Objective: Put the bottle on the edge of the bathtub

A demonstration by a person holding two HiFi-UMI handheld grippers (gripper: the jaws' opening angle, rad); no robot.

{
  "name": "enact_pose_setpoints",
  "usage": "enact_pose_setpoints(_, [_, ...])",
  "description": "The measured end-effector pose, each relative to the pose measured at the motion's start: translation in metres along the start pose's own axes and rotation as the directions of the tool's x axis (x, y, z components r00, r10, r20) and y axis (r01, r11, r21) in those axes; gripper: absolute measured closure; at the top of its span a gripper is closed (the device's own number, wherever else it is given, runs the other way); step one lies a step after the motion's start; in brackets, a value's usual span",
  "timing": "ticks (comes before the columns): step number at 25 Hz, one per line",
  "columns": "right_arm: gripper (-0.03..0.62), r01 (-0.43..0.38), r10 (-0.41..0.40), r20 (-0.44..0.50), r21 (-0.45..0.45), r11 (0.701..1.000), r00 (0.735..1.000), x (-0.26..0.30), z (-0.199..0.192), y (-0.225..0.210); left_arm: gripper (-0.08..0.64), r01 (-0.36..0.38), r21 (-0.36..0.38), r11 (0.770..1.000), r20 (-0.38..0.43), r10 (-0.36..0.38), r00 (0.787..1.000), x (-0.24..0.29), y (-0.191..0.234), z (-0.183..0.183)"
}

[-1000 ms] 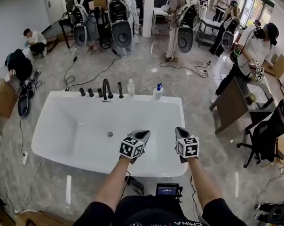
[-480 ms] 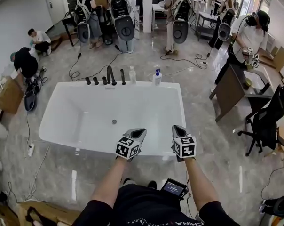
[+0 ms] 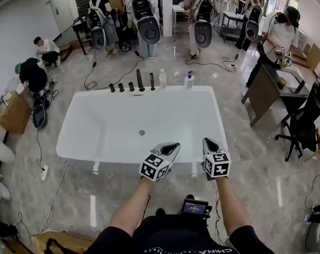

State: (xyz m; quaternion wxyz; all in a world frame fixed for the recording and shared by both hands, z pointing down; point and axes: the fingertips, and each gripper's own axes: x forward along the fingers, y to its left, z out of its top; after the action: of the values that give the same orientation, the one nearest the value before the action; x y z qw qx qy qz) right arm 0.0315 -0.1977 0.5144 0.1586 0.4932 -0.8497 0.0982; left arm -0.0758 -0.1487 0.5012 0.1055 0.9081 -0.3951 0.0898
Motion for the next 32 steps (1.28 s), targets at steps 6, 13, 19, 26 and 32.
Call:
enact_pose_setpoints(6, [0.577,-0.020,0.020,0.010,-0.026,0.999,1.000,-0.021,-0.013,0.071,0.550,0.010,-0.040,0.999,0.035,-0.009,0.999,-0.047,0.000,-0.022])
enact_pose_setpoints(13, [0.578,0.008,-0.008,0.029,-0.012,1.000,1.000,-0.045,-0.009,0.084,0.549,0.029,-0.015,0.999,0.033,-0.029,0.999,-0.064,-0.013,-0.031])
enact_pose_setpoints(19, [0.578,0.029,-0.029,0.035,0.000,1.000,0.999,-0.056,-0.009,0.084,0.549,0.071,-0.003,0.997,0.038,-0.071,0.997,-0.063,-0.026,-0.029])
enact_pose_setpoints(26, [0.577,0.034,-0.035,0.026,0.013,0.999,0.999,-0.066,-0.019,0.084,0.549,0.084,-0.011,0.996,0.032,-0.083,0.996,-0.061,-0.036,-0.034])
enact_pose_setpoints(32, [0.578,0.033,-0.033,0.029,0.010,0.999,0.999,-0.072,-0.018,0.084,0.549,0.087,-0.019,0.996,0.033,-0.086,0.996,-0.060,-0.044,-0.032])
